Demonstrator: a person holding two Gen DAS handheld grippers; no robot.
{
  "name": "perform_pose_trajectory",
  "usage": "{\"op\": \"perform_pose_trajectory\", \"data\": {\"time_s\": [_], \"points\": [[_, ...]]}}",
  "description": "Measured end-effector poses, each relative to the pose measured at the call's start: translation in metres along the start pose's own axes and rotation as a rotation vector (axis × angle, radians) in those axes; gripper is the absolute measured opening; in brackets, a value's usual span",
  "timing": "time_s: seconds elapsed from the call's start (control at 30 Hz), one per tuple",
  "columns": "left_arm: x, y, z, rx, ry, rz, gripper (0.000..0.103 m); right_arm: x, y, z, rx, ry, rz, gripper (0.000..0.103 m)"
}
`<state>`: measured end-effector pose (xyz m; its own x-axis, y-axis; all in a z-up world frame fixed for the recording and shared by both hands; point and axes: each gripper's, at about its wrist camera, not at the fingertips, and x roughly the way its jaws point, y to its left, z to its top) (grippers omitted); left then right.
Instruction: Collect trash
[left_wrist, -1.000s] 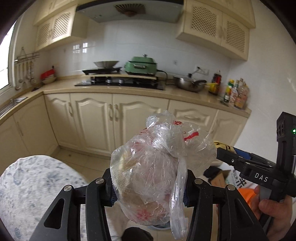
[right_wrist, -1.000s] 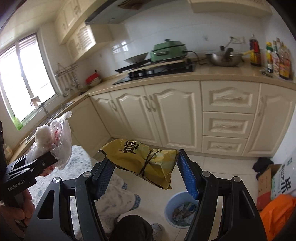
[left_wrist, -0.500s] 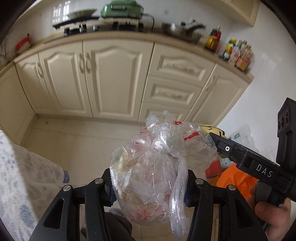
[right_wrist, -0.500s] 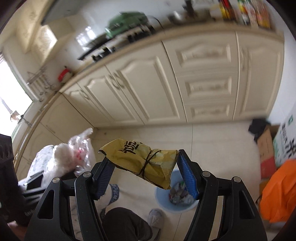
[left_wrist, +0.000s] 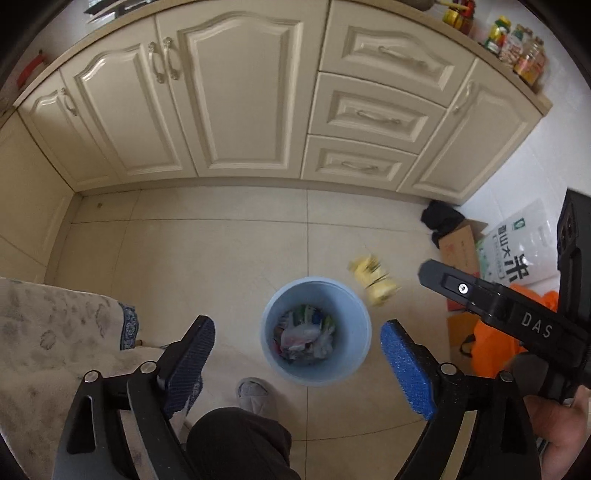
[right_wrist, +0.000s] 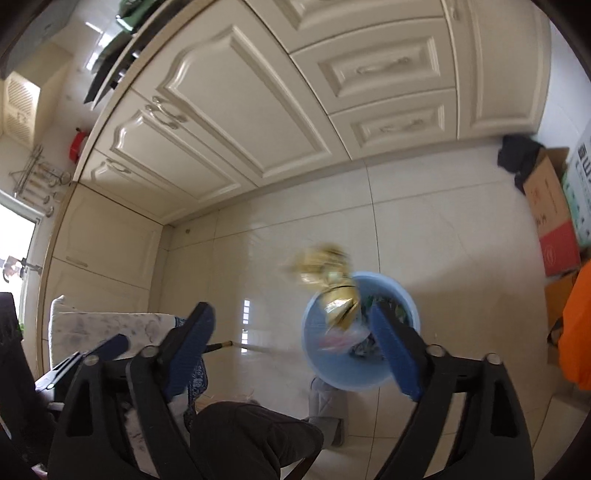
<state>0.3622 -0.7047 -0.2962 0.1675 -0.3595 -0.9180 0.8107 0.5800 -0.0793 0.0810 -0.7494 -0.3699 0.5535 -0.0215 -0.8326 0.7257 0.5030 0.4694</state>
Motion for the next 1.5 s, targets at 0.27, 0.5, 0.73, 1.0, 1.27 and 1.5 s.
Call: {"op": "perform_pose_trajectory", "data": {"time_s": [0.27,0.5,0.73,1.0,1.27,1.5], "points": [[-0.064,-0.004,-0.05,-0.007,-0.125,0.057,0.101,-0.026,0.005,-0.014,0.032,-0.041,-0.002,0.103],[-0.171,0.002,-0.122,-0.02,-0.28,0.074,0.101,-0.071,0.044,-0.027,-0.027,-0.101,0.026,0.103],[-0.286,0.023,-0.214,-0.08,-0.465,0.122,0.102,-0.129,0.124,-0.051,-0.172,-0.19,0.095,0.103],[-0.395,0.05,-0.342,-0.177,-0.63,0.259,0.102,-0.192,0.239,-0.103,-0.385,-0.3,0.2,0.103],[-0.476,0.055,-0.475,-0.3,-0.731,0.462,0.102,-0.23,0.34,-0.176,-0.617,-0.365,0.274,0.103],[-0.522,0.03,-0.57,-0.413,-0.786,0.637,0.102,-0.259,0.392,-0.235,-0.765,-0.429,0.324,0.103]]}}
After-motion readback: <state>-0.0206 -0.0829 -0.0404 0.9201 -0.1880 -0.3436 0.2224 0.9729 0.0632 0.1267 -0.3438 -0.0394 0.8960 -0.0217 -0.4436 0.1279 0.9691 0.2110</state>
